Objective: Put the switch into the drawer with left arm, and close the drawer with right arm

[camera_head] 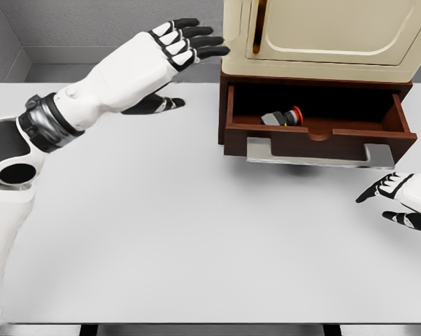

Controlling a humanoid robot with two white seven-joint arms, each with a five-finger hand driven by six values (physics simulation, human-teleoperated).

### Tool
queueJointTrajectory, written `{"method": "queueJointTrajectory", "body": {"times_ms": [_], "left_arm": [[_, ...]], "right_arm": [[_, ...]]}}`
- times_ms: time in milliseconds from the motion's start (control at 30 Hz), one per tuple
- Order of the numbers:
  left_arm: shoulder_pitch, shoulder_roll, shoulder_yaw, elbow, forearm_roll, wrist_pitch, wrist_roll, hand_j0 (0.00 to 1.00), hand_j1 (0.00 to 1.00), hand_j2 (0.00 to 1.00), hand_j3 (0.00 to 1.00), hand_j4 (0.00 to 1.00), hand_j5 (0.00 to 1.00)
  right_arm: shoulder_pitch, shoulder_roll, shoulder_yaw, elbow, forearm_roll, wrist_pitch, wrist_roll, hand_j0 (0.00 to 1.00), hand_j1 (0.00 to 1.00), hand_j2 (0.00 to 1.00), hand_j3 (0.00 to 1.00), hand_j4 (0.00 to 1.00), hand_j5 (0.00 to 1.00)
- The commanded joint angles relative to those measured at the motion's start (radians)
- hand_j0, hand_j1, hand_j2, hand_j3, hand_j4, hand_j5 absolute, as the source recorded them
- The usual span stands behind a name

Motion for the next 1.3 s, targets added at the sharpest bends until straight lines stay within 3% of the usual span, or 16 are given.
{"method": "queueJointTrajectory", "body": {"times_ms": [0,33,133,167,233,267,300,367,733,1067,1267], "left_arm": [[0.006,0.092,0.145,0.0,0.134,-0.021,0.001,1.0,1.0,1.0,1.0,1.0,1.0],[0.029,0.113,0.183,0.0,0.153,-0.021,0.001,1.0,1.0,1.0,1.0,1.0,1.0],[0.241,0.158,0.314,0.001,0.151,-0.021,-0.007,1.0,1.0,1.0,1.0,1.0,1.0],[0.287,0.165,0.345,0.012,0.144,-0.021,-0.008,1.0,1.0,1.0,1.0,1.0,1.0],[0.4,0.182,0.423,0.067,0.147,-0.021,-0.008,1.0,1.0,1.0,1.0,1.0,1.0],[0.422,0.184,0.438,0.127,0.144,-0.021,-0.01,1.0,1.0,1.0,1.0,1.0,1.0],[0.422,0.182,0.444,0.182,0.144,-0.021,-0.011,1.0,1.0,1.0,1.0,1.0,1.0],[0.43,0.182,0.463,0.201,0.144,-0.021,-0.011,1.0,1.0,1.0,1.0,1.0,1.0],[0.442,0.15,0.461,0.195,0.144,-0.021,-0.01,1.0,1.0,1.0,1.0,1.0,1.0],[0.45,0.15,0.461,0.195,0.144,-0.021,-0.011,1.0,1.0,1.0,1.0,1.0,1.0],[0.457,0.148,0.461,0.193,0.144,-0.021,-0.01,1.0,1.0,1.0,1.0,1.0,1.0]], "right_arm": [[0.0,-0.002,0.0,-0.002,-0.008,0.001,-0.001,0.67,0.67,0.67,0.67,0.67,0.67],[0.0,-0.005,0.0,0.0,-0.006,0.001,-0.001,0.67,0.67,0.67,0.67,0.67,0.67],[0.0,-0.019,0.0,0.004,-0.006,0.001,-0.002,0.67,0.67,0.67,0.67,0.67,0.67],[-0.002,-0.03,0.0,0.004,-0.006,0.001,-0.002,0.68,0.68,0.68,0.68,0.68,0.68],[-0.002,-0.05,0.002,0.003,-0.006,0.001,-0.002,0.68,0.68,0.68,0.68,0.68,0.68],[-0.002,-0.051,0.002,0.0,-0.006,0.001,-0.002,0.69,0.69,0.69,0.69,0.69,0.69],[-0.003,-0.05,0.002,0.001,-0.006,0.001,-0.002,0.71,0.71,0.71,0.71,0.71,0.71],[-0.009,-0.05,0.002,-0.002,-0.005,0.001,-0.001,0.7,0.7,0.7,0.7,0.7,0.7],[-0.02,-0.03,0.009,-0.028,0.014,0.001,0.001,0.69,0.69,0.69,0.69,0.69,0.69],[-0.078,-0.013,0.013,-0.027,0.005,0.001,0.001,0.69,0.69,0.69,0.69,0.69,0.69],[-0.064,-0.032,0.031,0.016,0.017,0.001,0.009,0.7,0.7,0.7,0.7,0.7,0.7]]}}
